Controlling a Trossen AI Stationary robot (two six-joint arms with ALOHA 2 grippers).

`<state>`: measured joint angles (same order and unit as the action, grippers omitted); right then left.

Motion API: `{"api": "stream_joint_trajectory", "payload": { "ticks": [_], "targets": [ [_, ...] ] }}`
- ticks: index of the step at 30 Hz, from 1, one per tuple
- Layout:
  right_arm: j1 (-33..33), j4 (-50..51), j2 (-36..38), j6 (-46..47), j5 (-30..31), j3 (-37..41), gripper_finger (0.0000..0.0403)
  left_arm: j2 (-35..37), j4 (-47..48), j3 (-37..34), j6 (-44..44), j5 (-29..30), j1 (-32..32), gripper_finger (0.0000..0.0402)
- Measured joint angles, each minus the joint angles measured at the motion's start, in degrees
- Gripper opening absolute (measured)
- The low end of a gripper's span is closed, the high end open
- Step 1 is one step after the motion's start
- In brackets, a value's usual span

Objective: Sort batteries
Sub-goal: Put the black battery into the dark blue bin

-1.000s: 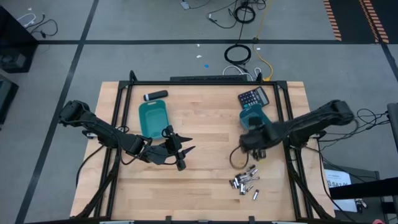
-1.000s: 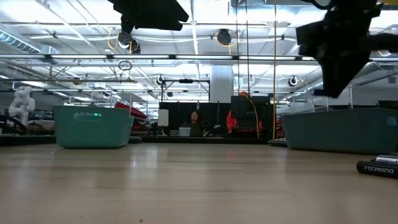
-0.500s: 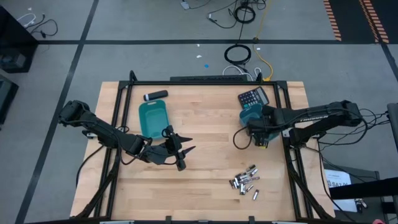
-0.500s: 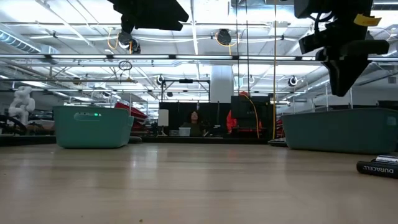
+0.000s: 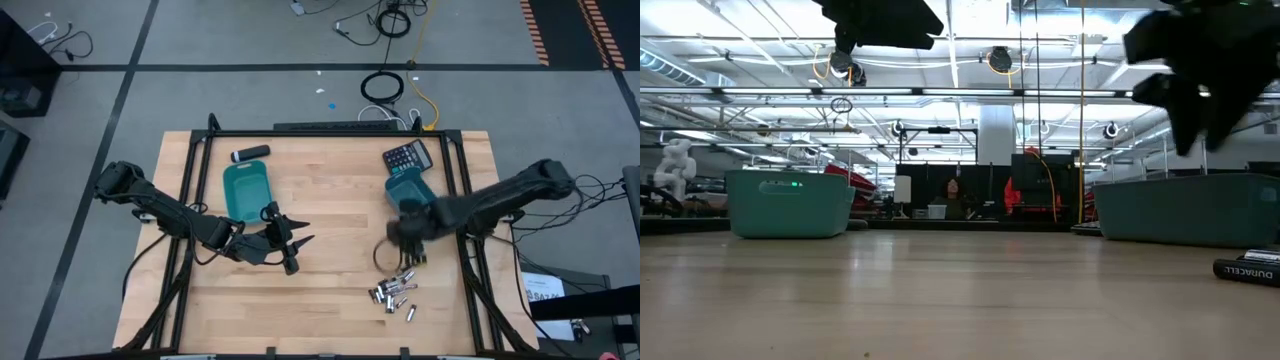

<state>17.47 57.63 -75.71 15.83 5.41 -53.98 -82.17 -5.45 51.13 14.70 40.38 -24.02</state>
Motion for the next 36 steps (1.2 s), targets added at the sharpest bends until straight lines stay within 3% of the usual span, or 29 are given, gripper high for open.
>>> {"api": "stream_joint_trajectory", "payload": {
  "ticks": [11,36],
  "targets": [
    [9.9,-3.34,-9.94,-0.03,-1.27,0.02,0.0165,0.0,-0.03,0.0,0.0,0.2,0.05,0.0169],
    [11.15,-8.07,-13.12,1.69,-5.47,1.46,0.0165,0.0,0.17,0.0,0.0,-0.48,-0.01,0.0169]
  ]
}}
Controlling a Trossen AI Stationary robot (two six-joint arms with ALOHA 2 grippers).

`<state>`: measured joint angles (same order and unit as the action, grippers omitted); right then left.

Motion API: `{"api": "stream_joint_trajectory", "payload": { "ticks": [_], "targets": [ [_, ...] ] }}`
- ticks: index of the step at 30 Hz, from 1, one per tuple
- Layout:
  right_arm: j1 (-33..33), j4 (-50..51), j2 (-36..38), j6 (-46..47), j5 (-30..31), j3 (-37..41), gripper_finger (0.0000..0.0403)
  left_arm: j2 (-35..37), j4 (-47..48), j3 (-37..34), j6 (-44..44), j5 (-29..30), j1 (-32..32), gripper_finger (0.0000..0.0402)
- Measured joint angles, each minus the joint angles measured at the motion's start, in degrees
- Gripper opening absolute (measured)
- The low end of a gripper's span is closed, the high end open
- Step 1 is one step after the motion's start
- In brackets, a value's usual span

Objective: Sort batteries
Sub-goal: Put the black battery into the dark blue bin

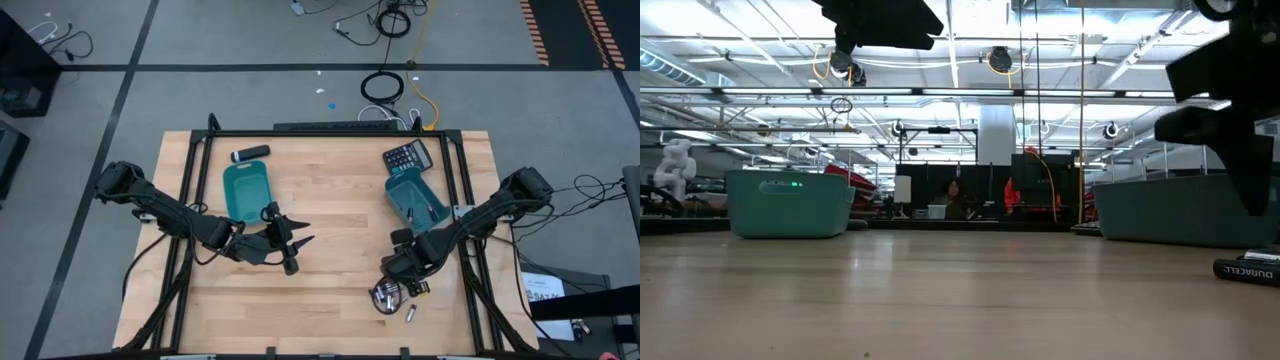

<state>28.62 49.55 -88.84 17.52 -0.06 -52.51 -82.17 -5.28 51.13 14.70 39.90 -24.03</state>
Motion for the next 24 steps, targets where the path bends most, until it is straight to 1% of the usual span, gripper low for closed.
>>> {"api": "stream_joint_trajectory", "payload": {
  "ticks": [5,10,24],
  "targets": [
    [0.0,-1.92,0.0,0.39,-0.52,2.32,0.0164,0.0,0.11,0.0,0.0,0.0,0.0,0.0169],
    [0.0,-2.7,0.0,0.43,-1.58,2.99,0.0164,0.0,0.17,0.0,0.0,-0.01,0.0,0.0169],
    [0.0,-8.37,0.0,0.41,-1.63,7.63,0.0164,0.0,0.2,0.0,0.07,-0.02,0.0,0.0169]
  ]
}}
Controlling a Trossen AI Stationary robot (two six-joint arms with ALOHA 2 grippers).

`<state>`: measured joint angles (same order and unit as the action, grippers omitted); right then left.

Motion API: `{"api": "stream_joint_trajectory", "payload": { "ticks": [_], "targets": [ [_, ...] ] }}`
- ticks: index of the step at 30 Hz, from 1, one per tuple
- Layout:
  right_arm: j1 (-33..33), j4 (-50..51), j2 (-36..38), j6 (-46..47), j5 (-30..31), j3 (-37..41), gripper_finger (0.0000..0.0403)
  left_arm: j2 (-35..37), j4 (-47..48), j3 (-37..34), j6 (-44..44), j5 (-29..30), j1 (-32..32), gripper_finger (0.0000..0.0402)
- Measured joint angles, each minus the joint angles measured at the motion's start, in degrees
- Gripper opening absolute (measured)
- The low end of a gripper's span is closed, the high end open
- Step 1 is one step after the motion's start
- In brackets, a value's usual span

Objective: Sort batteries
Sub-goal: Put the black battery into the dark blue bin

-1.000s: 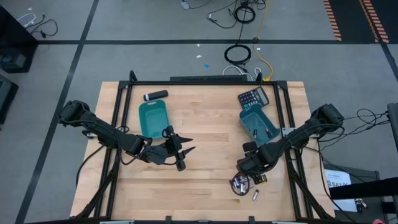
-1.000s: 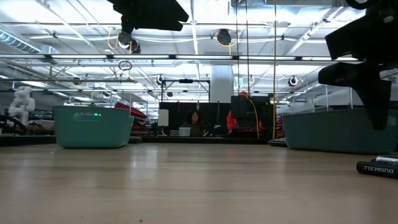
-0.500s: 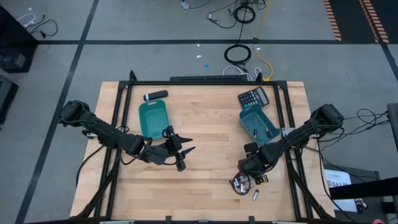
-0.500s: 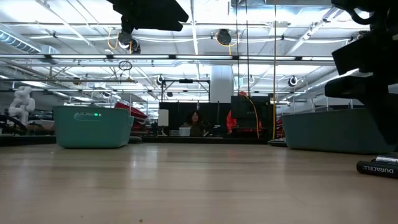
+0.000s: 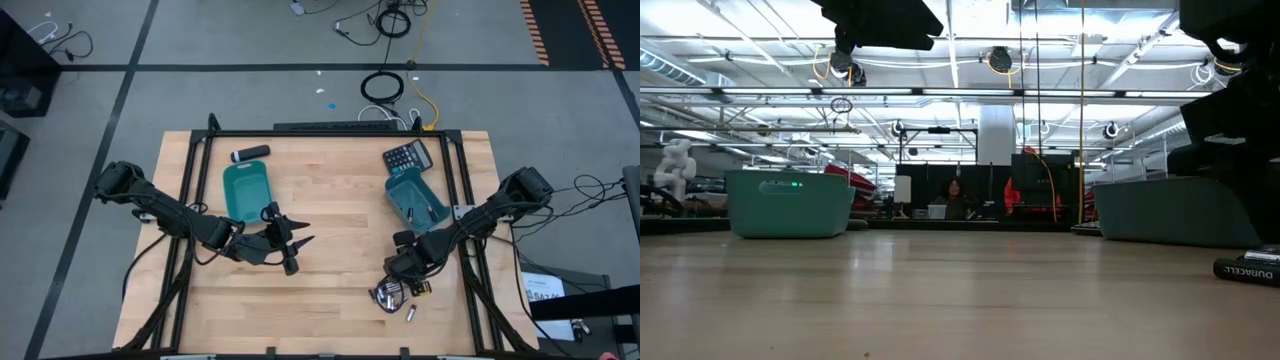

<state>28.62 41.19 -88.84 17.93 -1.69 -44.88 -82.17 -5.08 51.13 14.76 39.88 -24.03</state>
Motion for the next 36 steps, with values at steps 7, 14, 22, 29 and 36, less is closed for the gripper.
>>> {"api": "stream_joint_trajectory", "payload": {
  "ticks": [7,14,22,29,36],
  "targets": [
    [0.0,-1.46,0.0,0.02,0.07,0.94,0.0164,0.0,-0.02,0.0,0.9,0.02,0.0,0.0169],
    [0.0,-2.4,0.0,0.04,0.11,0.96,0.0164,0.0,0.0,0.0,1.09,0.01,0.0,0.0169],
    [0.0,-2.4,0.01,0.44,0.13,0.96,0.0164,0.0,0.0,0.0,1.25,0.02,0.0,0.0169],
    [0.0,-2.4,0.0,0.48,0.13,0.96,0.0164,0.0,0.0,0.01,1.22,0.02,0.0,0.0169],
    [-0.02,-2.4,0.0,0.94,0.18,0.96,0.0164,0.0,0.0,0.02,1.16,0.02,0.0,0.0169]
  ]
}}
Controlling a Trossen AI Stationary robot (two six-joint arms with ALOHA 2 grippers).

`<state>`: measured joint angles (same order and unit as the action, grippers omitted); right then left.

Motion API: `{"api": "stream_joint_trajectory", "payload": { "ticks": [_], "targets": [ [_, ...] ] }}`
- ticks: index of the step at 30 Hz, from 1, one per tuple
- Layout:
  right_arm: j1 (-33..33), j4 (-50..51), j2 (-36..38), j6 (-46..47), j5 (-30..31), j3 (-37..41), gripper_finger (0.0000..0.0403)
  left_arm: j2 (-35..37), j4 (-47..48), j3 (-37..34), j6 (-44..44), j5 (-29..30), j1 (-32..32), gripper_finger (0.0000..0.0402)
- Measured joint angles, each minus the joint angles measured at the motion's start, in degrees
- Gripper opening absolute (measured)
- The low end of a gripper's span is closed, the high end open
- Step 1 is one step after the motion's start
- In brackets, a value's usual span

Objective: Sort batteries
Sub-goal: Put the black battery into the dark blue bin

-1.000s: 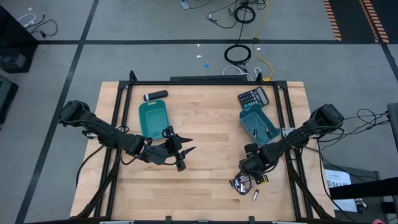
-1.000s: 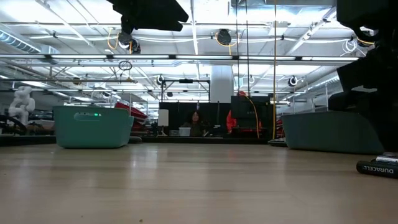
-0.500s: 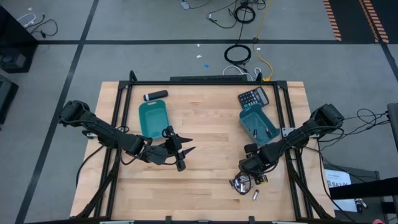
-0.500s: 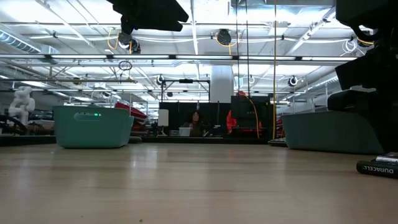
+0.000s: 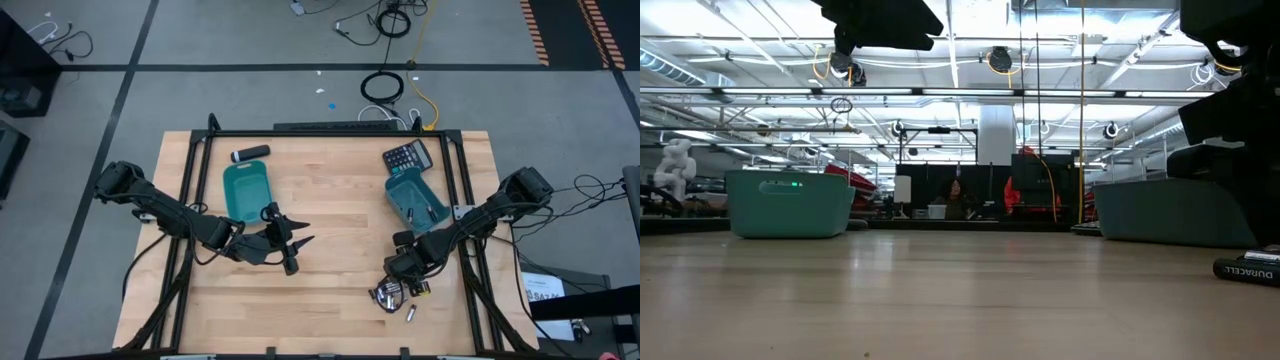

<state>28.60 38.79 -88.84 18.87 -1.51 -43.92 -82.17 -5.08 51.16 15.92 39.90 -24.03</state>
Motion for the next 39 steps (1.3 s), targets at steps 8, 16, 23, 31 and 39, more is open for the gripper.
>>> {"api": "stream_joint_trajectory", "payload": {
  "ticks": [8,16,23,31,39],
  "targets": [
    [0.0,0.01,-3.23,-0.47,0.01,-0.39,0.0164,0.0,0.0,-0.01,-0.08,0.0,0.0,0.0169],
    [-0.02,-0.28,-3.1,-0.63,0.06,-0.17,0.014,0.0,-0.02,0.0,0.17,0.0,0.0,0.0169],
    [-0.02,-0.31,-3.13,-0.9,0.05,-0.15,0.0099,0.0,-0.02,0.0,0.26,0.0,0.0,0.0169],
    [-0.02,0.0,-3.17,-0.92,-0.32,-0.15,0.0046,-0.02,-0.02,0.0,0.24,0.0,0.0,0.0169],
    [-0.26,2.48,-3.05,-1.36,0.68,-0.94,0.0044,-0.02,-0.03,0.0,0.24,0.0,0.0,0.0169]
  ]
}}
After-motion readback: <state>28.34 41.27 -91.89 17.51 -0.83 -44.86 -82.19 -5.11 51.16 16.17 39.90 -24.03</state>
